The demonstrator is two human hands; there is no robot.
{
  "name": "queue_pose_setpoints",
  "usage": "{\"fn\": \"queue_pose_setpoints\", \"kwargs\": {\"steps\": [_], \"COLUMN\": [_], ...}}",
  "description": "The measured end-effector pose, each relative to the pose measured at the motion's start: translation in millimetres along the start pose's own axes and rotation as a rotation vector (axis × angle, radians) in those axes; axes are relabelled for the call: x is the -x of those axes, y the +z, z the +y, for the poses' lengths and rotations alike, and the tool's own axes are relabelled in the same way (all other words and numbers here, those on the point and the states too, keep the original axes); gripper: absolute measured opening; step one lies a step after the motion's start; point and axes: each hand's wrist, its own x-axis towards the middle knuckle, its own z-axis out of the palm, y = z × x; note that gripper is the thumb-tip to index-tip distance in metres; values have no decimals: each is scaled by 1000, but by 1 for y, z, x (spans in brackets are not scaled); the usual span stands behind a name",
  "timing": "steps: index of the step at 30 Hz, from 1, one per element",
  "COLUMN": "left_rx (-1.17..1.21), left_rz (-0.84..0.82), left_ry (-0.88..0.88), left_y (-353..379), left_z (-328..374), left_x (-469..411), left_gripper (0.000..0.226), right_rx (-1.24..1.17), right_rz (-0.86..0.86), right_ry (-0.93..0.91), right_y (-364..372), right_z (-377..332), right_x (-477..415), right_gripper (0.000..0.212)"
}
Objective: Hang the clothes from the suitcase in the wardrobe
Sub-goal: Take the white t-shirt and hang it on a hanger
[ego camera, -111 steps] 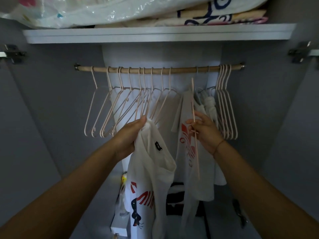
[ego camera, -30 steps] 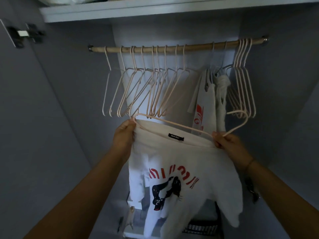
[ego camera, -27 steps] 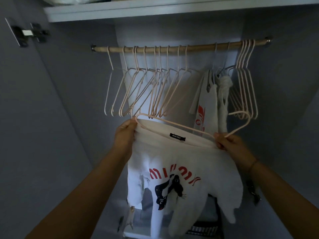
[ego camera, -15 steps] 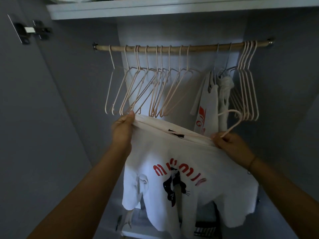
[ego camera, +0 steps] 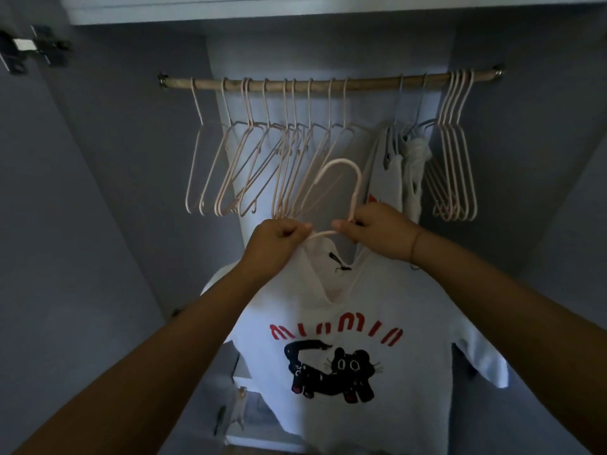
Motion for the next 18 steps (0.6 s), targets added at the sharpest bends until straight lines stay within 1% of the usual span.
{"fn": "queue_pose_setpoints", "kwargs": {"steps": [3, 5, 7, 8, 9, 11, 12, 13, 14, 15, 17, 18], "left_rx": [-117, -187, -174, -162, -157, -155, -147, -132, -113, -94, -58, -42], "left_rz": [-80, -96, -57, -29, -4, 32, 49, 68, 86, 99, 105, 99], "left_ry": [58, 98, 121, 129, 136, 140, 132, 120, 106, 97, 78, 65], "left_y": [-7, -13, -17, -19, -21, -27, -31, -35, -39, -43, -48, -48], "left_z": [-8, -14, -20, -23, -25, -29, -31, -33, -34, -34, -33, -32], "left_x": [0, 0, -2, -2, -3, -3, -3, -4, -4, -4, -5, -5], "left_gripper": [38, 32, 26, 24, 25, 29, 30, 30, 29, 28, 24, 21], "right_rx": [-167, -220, -275, -307, -328, -297, -271, -269, -271, -282, -307, -329], "right_rz": [80, 124, 70, 24, -23, -93, -102, -89, -51, 1, 57, 54], "right_ry": [23, 24, -8, -32, -46, -14, 24, 43, 54, 51, 39, 44], "right_y": [-1, -5, -10, -13, -15, -17, -18, -17, -17, -16, -17, -18], "right_z": [14, 23, 30, 33, 40, 60, 70, 79, 86, 94, 101, 101], "right_x": [0, 3, 9, 14, 20, 32, 39, 45, 52, 56, 64, 69], "right_gripper": [45, 44, 34, 25, 22, 36, 36, 31, 30, 41, 73, 79]}}
